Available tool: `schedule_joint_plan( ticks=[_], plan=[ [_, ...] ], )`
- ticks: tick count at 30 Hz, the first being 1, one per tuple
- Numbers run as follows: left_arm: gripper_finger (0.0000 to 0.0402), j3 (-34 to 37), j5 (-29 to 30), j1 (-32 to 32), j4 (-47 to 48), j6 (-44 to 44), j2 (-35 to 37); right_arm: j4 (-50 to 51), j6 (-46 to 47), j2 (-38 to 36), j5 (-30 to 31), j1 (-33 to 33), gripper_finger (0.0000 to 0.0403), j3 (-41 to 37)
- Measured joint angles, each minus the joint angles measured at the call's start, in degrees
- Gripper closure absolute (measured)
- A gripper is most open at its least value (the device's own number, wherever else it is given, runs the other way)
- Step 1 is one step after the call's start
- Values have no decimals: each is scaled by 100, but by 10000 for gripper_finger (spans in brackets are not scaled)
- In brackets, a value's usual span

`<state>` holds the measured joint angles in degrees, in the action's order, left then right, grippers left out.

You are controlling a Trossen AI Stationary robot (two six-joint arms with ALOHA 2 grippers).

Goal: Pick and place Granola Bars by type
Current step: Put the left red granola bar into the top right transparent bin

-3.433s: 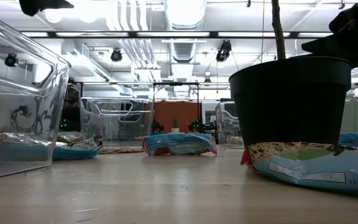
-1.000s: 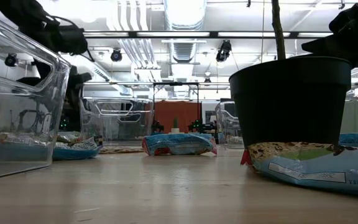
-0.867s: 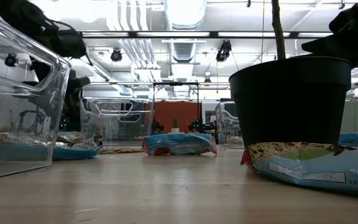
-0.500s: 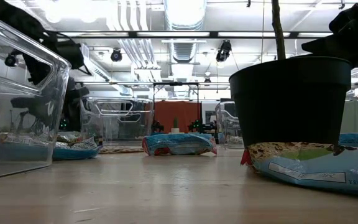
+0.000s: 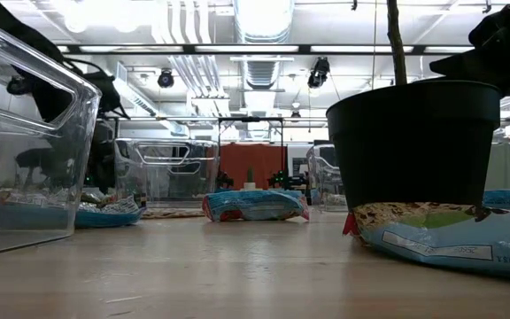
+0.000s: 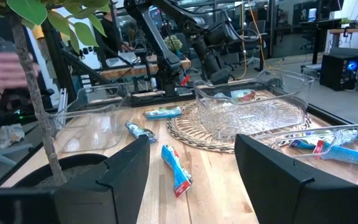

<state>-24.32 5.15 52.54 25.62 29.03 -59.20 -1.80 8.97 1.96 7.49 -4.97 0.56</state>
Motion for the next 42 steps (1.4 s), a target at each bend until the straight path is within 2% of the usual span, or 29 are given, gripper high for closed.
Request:
schedule_joint_plan(
  ticks=[7,11,23,32,42],
  plan=[
    [126,127,-172,12,-248,1,-113,0,0,2,0,0,179,0],
    [148,127,-171,12,-257,3,-118,0,0,0,0,0,179,2],
    [296,127,13,23,-250,110,-118,0,0,1,1,0,179,0],
    [384,127,15,23,-255,122,-116,0,0,1,2,0,179,1],
    [399,127,31,28,-225,343,-88,0,0,1,1,0,179,0]
  ],
)
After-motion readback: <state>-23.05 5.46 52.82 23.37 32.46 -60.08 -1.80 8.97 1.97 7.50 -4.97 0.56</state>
